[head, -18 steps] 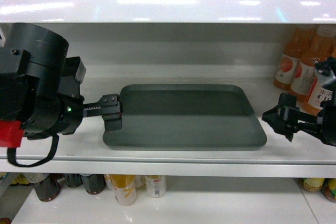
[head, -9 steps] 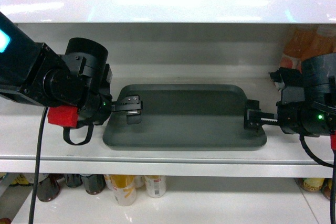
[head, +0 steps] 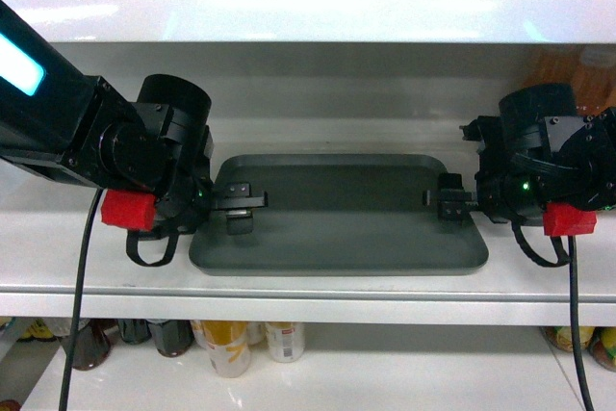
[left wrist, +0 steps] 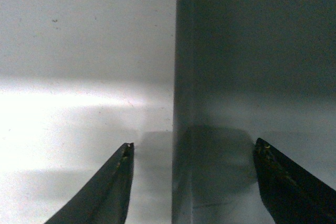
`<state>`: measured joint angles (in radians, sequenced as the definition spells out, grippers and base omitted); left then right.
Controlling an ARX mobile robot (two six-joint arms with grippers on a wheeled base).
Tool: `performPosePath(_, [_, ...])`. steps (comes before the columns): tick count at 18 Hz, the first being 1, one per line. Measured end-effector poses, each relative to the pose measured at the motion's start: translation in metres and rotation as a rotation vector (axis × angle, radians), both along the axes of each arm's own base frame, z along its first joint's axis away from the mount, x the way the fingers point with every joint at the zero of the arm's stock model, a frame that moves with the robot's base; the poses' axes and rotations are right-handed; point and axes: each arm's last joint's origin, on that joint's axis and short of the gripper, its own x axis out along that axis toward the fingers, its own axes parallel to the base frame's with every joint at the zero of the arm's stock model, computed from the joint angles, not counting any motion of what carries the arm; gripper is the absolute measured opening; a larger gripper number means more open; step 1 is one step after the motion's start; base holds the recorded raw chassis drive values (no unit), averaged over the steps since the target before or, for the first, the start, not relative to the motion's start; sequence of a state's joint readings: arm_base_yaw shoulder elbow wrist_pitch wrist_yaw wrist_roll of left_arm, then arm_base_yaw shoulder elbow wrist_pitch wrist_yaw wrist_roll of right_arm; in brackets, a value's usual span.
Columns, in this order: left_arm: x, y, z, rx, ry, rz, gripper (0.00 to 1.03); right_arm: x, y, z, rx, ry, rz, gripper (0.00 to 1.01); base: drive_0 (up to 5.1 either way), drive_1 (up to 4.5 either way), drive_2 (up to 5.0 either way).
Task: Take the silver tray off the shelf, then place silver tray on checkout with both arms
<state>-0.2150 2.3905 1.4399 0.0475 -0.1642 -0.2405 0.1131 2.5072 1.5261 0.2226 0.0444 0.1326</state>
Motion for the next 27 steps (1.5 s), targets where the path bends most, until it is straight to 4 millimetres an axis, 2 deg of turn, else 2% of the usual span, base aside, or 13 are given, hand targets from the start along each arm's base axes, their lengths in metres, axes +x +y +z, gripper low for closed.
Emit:
performPosePath(3, [-0.003,-0.002,-0.001,-0.003,0.034,0.008,0.48,-0.001,0.002,-0.001,0.007,0.010,0.013,0.42,0.0,0.00,0.0])
performPosePath(4, [-0.004,-0.004,-0.001,-0.009,0.043,0.009,0.38,-0.001,0.003,-0.001,0.011,0.011,0.020,0.31,0.0,0.00,0.0])
performPosePath(6, [-0.007,-0.003,-0.001,-0.014,0.050,0.024,0.27,-0.003,0.004,-0.001,0.010,0.007,0.026,0.22,0.0,0.00,0.0])
performPosePath(8, [-0.013,-0.001,0.000,-0.030,0.054,0.044,0.10,-0.008,0.005,-0.002,0.007,-0.003,0.038,0.04,0.0,0.00,0.0])
performPosePath(9, [-0.016,-0.001,0.000,-0.043,0.055,0.043,0.05,-0.010,0.004,-0.001,0.013,-0.004,0.039,0.03,0.0,0.00,0.0])
performPosePath(12, [-0.035,0.000,0.004,-0.102,0.046,0.062,0.03,-0.026,-0.001,0.002,0.022,0.014,0.042,0.03,0.0,0.00,0.0])
performPosePath(16, [-0.061,0.002,0.013,-0.102,0.028,0.070,0.03,-0.060,-0.009,0.009,0.032,0.010,0.044,0.03,0.0,0.00,0.0])
performPosePath(18, [-0.072,0.002,0.032,-0.078,-0.014,0.046,0.03,-0.079,-0.013,0.019,0.063,0.008,0.037,0.03,0.0,0.00,0.0])
performPosePath(19, [-0.077,0.001,0.048,-0.062,-0.062,0.031,0.03,-0.089,-0.014,0.029,0.081,-0.013,0.031,0.03,0.0,0.00,0.0])
performPosePath(22, [-0.092,-0.004,0.076,-0.052,-0.151,0.001,0.03,-0.108,-0.020,0.060,0.106,-0.092,0.028,0.03,0.0,0.00,0.0])
performPosePath(23, [-0.131,-0.010,0.090,-0.028,-0.186,-0.021,0.03,-0.158,-0.028,0.084,0.120,-0.142,0.032,0.03,0.0,0.00,0.0])
performPosePath(26, [-0.167,-0.009,0.095,-0.033,-0.196,-0.026,0.03,-0.200,-0.033,0.096,0.134,-0.192,0.045,0.03,0.0,0.00,0.0])
performPosePath(27, [-0.176,-0.009,0.097,-0.024,-0.231,-0.023,0.03,-0.208,-0.033,0.098,0.134,-0.211,0.046,0.03,0.0,0.00,0.0])
